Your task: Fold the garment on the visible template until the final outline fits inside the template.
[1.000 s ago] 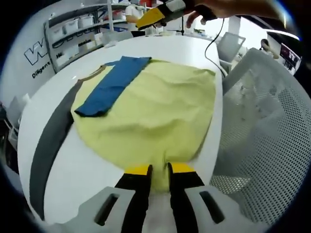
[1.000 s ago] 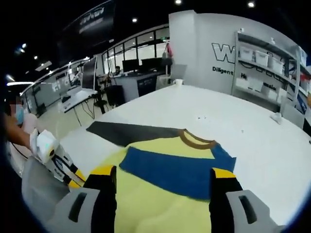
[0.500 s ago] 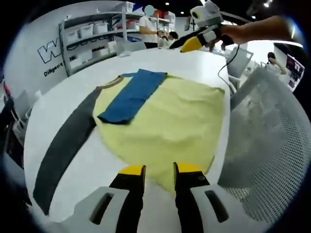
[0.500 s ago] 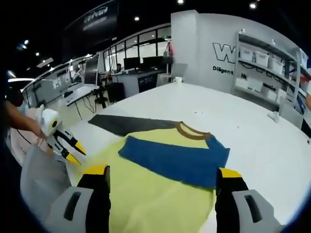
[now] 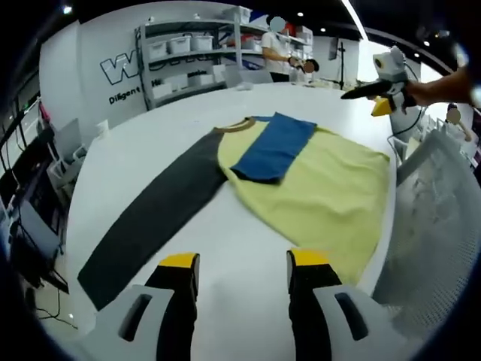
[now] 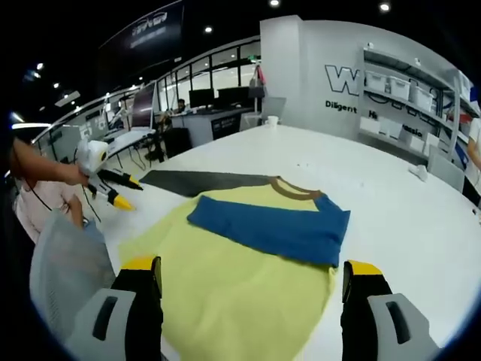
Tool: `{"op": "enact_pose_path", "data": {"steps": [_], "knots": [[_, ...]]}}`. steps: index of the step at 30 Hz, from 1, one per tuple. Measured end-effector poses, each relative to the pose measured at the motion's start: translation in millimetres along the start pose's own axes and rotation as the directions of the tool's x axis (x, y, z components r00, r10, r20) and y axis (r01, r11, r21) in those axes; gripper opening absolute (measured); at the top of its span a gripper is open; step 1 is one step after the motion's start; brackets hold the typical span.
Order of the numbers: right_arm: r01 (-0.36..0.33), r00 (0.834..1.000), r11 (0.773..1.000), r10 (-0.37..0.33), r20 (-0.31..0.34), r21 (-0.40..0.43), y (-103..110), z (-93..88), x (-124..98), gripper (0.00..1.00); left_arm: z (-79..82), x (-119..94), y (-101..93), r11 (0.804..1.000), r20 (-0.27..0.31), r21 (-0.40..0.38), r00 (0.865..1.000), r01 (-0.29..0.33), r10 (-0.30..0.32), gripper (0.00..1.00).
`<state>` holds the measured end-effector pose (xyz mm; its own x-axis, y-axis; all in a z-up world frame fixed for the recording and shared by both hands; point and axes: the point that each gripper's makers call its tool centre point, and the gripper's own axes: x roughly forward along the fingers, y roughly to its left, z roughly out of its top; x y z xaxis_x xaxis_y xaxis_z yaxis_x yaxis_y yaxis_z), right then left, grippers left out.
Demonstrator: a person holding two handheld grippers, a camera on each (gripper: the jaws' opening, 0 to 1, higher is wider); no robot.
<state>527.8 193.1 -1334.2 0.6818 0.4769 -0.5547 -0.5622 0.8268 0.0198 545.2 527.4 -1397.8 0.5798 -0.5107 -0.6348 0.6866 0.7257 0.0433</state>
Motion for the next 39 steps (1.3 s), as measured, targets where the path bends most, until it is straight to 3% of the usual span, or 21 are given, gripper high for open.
{"op": "enact_pose_path", "data": {"steps": [4,6,13,20,32,36,39], "knots": [[-0.012,1.000,1.000,0.011,0.025,0.003,7,-0.3,-8,0.99,-5.0,-2,24.3,0.997,0.002,-0.057,0.998,-0.056,0.056,0.54],[-0.017,1.000,1.000,0.017,0.026,0.003,11,-3.0,-11,0.99,-13.8,-4,38.6,0.990,-0.032,-0.092,0.994,-0.104,0.101,0.54],[-0.020,1.000,0.999,0.020,0.015,-0.026,15,-12.8,-21,0.99,-23.3,-6,66.7,0.976,-0.051,-0.149,0.987,-0.156,0.150,0.55],[-0.020,1.000,0.999,0.020,0.006,-0.032,9,-19.3,-30,0.99,-34.5,-14,95.9,0.951,-0.075,-0.201,0.972,-0.234,0.224,0.53],[-0.002,1.000,1.000,0.002,0.004,0.004,5,-32.1,-47,0.99,-51.1,-26,140.3,0.879,-0.102,-0.317,0.934,-0.356,0.342,0.51],[-0.004,1.000,1.000,0.004,0.014,0.010,10,-33.4,-51,0.99,-55.7,-27,146.6,0.860,-0.113,-0.350,0.928,-0.371,0.354,0.49],[-0.006,1.000,1.000,0.006,0.018,0.009,16,-36.4,-53,0.99,-61.7,-28,149.8,0.834,-0.132,-0.398,0.924,-0.382,0.360,0.46]]}}
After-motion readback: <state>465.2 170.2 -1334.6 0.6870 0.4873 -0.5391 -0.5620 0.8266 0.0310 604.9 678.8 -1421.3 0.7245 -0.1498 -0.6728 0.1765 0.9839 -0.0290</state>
